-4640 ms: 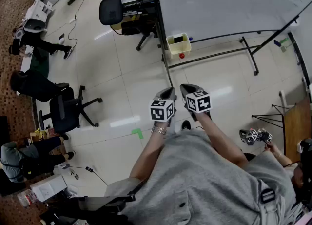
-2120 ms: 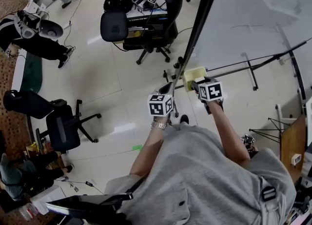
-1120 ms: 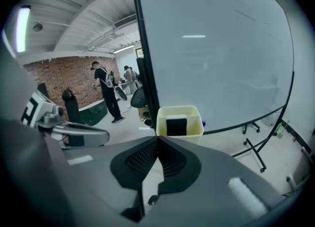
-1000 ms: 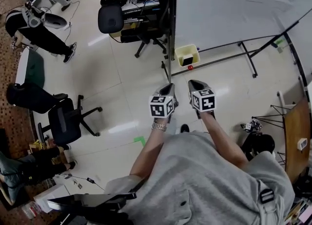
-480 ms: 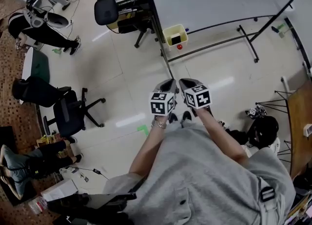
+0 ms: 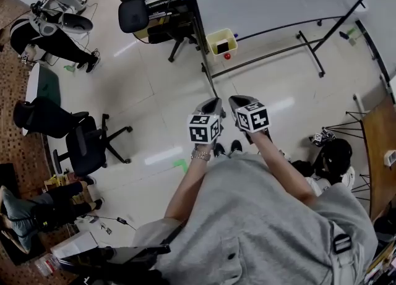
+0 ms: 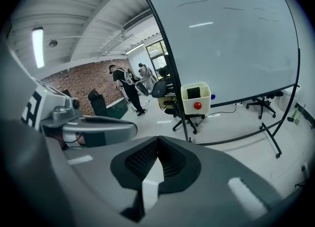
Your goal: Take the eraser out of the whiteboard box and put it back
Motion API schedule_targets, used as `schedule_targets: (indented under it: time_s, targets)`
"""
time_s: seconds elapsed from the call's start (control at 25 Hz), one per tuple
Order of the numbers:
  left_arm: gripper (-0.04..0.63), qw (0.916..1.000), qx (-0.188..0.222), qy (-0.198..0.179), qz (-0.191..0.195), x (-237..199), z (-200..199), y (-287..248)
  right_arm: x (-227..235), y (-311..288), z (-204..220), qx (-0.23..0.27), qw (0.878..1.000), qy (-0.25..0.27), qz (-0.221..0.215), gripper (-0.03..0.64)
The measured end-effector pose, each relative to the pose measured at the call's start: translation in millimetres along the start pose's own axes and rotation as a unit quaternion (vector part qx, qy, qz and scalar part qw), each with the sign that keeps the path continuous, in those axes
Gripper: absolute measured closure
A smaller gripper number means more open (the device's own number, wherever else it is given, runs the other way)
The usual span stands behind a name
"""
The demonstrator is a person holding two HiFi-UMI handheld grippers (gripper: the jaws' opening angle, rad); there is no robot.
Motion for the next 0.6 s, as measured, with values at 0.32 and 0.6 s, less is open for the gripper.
schedule_targets:
  time_s: [0.32, 0.6]
  targets:
    - [0.592, 1.0000, 0.009, -0.001, 0.005, -2.0, -3.3, 8.5, -5.1, 3.8, -6.9, 0.010, 1.000, 0.000, 0.000, 0.612]
    - [0.592, 0.9999, 0.008, -0.008, 0.012, -4.1, -1.8, 14.9, -38.1, -3.8, 0.9, 0.005, 0.999, 0.002, -0.045, 0.612]
Point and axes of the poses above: the fingertips, and each gripper's own axes: y backward along the fingers, x to its right, z out of its underside, the point moved 8 cm from there along y, backward along the fingers, and after that the axes turned 13 degrees about y, right-handed, at the moved point
